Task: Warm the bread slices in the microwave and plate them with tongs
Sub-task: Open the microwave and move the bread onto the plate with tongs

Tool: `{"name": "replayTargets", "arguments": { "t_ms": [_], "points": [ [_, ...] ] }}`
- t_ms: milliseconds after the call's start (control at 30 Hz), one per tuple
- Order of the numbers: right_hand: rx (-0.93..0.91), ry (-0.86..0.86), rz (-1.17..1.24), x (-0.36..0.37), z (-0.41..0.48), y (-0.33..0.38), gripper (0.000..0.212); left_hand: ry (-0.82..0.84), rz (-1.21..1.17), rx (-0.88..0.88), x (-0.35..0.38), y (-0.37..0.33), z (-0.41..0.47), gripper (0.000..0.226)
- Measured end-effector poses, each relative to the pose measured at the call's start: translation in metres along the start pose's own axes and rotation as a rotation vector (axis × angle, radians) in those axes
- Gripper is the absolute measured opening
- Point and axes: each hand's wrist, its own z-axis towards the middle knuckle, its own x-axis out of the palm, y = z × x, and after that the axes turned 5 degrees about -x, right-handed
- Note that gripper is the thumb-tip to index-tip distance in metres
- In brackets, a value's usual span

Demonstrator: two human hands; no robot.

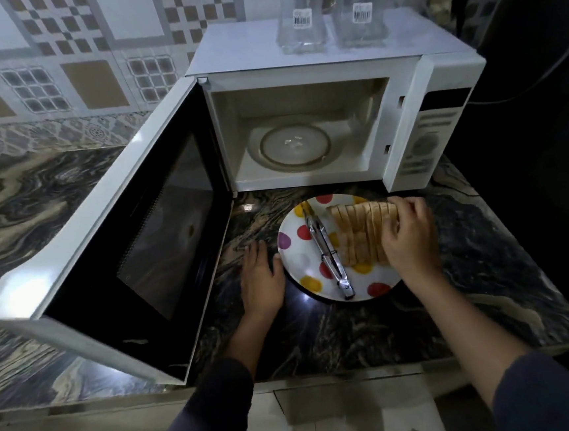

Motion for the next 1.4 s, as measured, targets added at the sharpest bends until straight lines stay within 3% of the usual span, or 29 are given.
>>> {"name": "replayTargets", "arguments": {
  "t_ms": [100,200,300,500,633,933,1200,1400],
  "points": [
    [0.212,0.038,0.086,0.003,0.002,-0.025,0.032,0.060,-0.121,0.013,0.011,-0.013,0.005,0.047],
    [0.424,0.200,0.138,0.010,0.001,-0.043,0.040,0.039,-0.148,-0.016,0.021,-0.018,0.009,0.033],
    [0.474,0.351,0.171,0.015,0.002,-0.048,0.039,-0.017,-0.165,-0.056,0.023,-0.021,0.012,0.037],
    [0.550,0.419,0.217,0.018,0.014,-0.059,0.040,-0.053,-0.202,-0.167,0.025,-0.025,0.020,0.037],
    [0.545,0.395,0.291,0.022,0.007,-0.063,0.035,-0.039,-0.287,-0.184,0.030,-0.024,0.016,0.030],
    [0.675,0.236,0.656,0.010,-0.024,-0.048,0.033,0.119,-0.660,-0.324,0.020,-0.027,-0.005,0.048],
    [0.784,0.135,0.807,-0.011,-0.079,-0.028,0.036,0.218,-0.739,-0.288,-0.002,-0.008,-0.036,0.052],
    [0.759,0.058,0.792,-0.027,-0.125,-0.014,0.037,0.228,-0.737,-0.235,-0.018,0.008,-0.071,0.052]
  ]
}}
